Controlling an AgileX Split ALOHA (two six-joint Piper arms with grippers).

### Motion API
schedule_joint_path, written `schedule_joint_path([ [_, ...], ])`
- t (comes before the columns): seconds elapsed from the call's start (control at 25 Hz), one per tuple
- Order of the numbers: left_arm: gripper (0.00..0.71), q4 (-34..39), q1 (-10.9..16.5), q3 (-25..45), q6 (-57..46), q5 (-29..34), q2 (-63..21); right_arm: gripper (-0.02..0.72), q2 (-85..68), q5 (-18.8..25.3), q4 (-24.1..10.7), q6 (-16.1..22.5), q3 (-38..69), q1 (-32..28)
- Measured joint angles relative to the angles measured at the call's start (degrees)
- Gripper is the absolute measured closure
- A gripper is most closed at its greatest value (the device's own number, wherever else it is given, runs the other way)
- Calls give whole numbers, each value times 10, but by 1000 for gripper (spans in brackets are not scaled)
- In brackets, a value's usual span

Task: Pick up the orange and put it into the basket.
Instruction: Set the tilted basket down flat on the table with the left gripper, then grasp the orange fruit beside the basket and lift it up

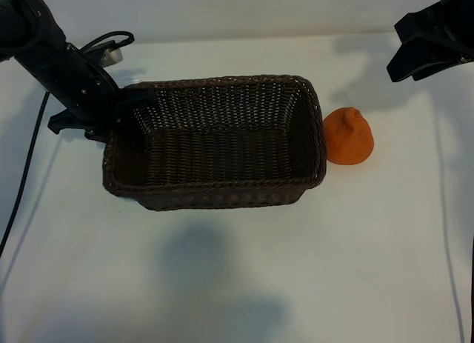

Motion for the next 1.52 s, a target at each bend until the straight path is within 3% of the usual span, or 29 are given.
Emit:
schedule_joint_path([
  [0.16,243,2,0,0,-9,2,0,351,0,0,0,0,0,0],
  [0.32,179,32,0,0,-32,16,0,351,0,0,0,0,0,0],
  [0.64,168,44,1,0,-47,52,-31,351,0,0,1,0,0,0],
  [0.96,167,46,23,0,-45,113,-106,351,0,0,2,0,0,0],
  [1.28,166,52,37,0,-24,117,-188,351,0,1,2,0,0,0],
  [1.52,166,-32,38,0,48,117,-244,351,0,1,3,0,0,0],
])
